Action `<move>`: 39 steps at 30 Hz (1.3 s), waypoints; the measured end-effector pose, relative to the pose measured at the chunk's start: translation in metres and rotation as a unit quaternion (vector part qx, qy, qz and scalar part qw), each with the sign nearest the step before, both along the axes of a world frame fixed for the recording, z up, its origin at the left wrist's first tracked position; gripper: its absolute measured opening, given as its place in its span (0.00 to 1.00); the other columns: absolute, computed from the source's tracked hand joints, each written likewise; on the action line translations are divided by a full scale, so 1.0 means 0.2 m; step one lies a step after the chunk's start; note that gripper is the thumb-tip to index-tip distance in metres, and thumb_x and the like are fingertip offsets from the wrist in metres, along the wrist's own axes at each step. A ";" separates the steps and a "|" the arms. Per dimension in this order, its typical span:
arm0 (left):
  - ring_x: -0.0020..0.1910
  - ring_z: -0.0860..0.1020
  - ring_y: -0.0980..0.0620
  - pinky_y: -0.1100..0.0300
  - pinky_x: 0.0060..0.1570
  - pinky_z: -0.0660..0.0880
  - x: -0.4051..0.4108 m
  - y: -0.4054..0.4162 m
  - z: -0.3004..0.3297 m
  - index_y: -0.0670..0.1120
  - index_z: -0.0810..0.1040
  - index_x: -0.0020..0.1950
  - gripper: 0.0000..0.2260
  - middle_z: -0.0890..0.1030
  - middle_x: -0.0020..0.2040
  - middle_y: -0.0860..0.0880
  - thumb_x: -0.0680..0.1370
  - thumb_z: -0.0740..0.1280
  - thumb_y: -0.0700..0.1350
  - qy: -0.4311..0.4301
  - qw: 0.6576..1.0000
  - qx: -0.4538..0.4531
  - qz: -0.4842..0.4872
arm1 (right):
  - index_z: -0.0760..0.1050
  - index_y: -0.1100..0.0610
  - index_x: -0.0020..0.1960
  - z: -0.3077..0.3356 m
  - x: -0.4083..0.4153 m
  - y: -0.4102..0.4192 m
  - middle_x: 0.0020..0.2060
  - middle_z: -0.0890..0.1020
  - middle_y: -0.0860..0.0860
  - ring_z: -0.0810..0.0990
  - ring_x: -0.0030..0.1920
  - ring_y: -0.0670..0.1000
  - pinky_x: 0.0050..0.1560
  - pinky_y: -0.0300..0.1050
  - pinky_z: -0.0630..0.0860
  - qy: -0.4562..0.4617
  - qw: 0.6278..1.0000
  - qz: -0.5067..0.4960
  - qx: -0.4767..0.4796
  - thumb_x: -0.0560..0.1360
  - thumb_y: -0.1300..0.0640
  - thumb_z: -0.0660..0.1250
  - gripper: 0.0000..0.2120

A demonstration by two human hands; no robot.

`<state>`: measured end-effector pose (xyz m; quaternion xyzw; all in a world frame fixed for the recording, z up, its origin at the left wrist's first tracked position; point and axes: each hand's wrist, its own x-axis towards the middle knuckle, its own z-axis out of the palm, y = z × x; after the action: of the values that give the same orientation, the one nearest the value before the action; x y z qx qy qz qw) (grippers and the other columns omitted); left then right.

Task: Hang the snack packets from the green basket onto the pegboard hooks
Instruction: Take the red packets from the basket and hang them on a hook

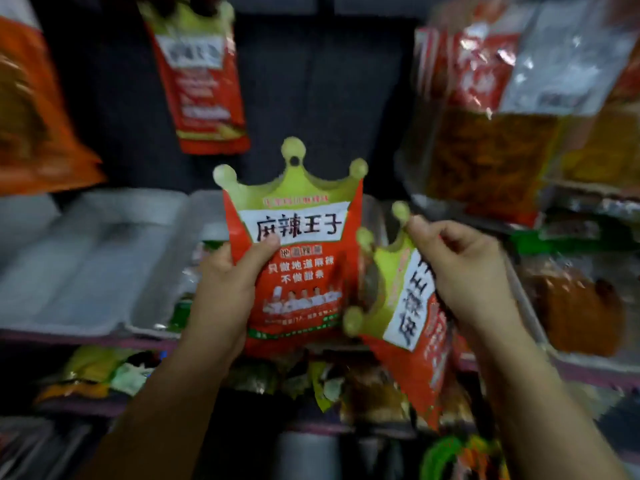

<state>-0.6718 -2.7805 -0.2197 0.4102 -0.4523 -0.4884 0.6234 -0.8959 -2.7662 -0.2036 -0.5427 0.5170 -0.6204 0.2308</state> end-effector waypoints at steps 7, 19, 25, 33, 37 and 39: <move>0.44 0.84 0.46 0.58 0.38 0.80 0.30 -0.08 0.27 0.48 0.85 0.47 0.13 0.85 0.46 0.43 0.65 0.71 0.50 0.051 0.996 -0.037 -0.066 | 0.84 0.47 0.41 0.28 0.49 -0.20 0.36 0.86 0.45 0.85 0.38 0.44 0.40 0.39 0.81 0.023 0.988 0.153 -0.018 0.65 0.39 0.68 0.14; 0.47 0.81 0.61 0.63 0.48 0.77 0.63 -0.42 0.77 0.57 0.82 0.45 0.03 0.84 0.45 0.56 0.72 0.71 0.49 -0.224 0.923 -0.296 0.098 | 0.84 0.47 0.38 0.48 0.77 -0.37 0.33 0.86 0.45 0.85 0.34 0.45 0.33 0.39 0.80 0.082 0.982 0.147 -0.080 0.68 0.45 0.68 0.08; 0.38 0.82 0.60 0.68 0.37 0.77 0.71 -0.47 0.84 0.55 0.83 0.40 0.04 0.85 0.38 0.56 0.70 0.73 0.45 -0.145 0.923 -0.335 0.124 | 0.83 0.44 0.42 0.54 0.89 -0.42 0.33 0.86 0.46 0.85 0.33 0.46 0.30 0.36 0.78 0.071 0.977 0.174 -0.099 0.67 0.43 0.67 0.09; 0.42 0.83 0.58 0.65 0.42 0.79 0.82 -0.52 1.00 0.56 0.83 0.41 0.04 0.85 0.40 0.57 0.73 0.71 0.46 -0.127 0.923 -0.344 0.115 | 0.82 0.49 0.42 0.65 1.04 -0.46 0.34 0.86 0.49 0.84 0.33 0.50 0.34 0.47 0.79 0.076 0.977 0.158 -0.124 0.69 0.42 0.66 0.12; 0.40 0.82 0.59 0.66 0.40 0.79 0.82 -0.57 1.04 0.56 0.83 0.39 0.06 0.84 0.37 0.58 0.74 0.71 0.46 -0.127 0.934 -0.322 0.086 | 0.82 0.50 0.41 0.67 1.05 -0.46 0.33 0.86 0.50 0.85 0.33 0.50 0.33 0.44 0.80 0.062 0.981 0.157 -0.099 0.70 0.43 0.67 0.11; 0.38 0.82 0.59 0.67 0.39 0.78 0.82 -0.60 1.05 0.56 0.83 0.39 0.06 0.85 0.36 0.57 0.74 0.70 0.46 -0.126 0.942 -0.303 0.064 | 0.82 0.51 0.40 0.67 1.05 -0.47 0.33 0.85 0.51 0.85 0.32 0.51 0.32 0.44 0.80 0.058 0.983 0.151 -0.081 0.71 0.45 0.67 0.11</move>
<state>-0.5082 -2.9002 -0.0097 0.2886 -0.6265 -0.2313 0.6861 -0.6867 -2.8592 -0.0693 -0.6665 0.3893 -0.5860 0.2467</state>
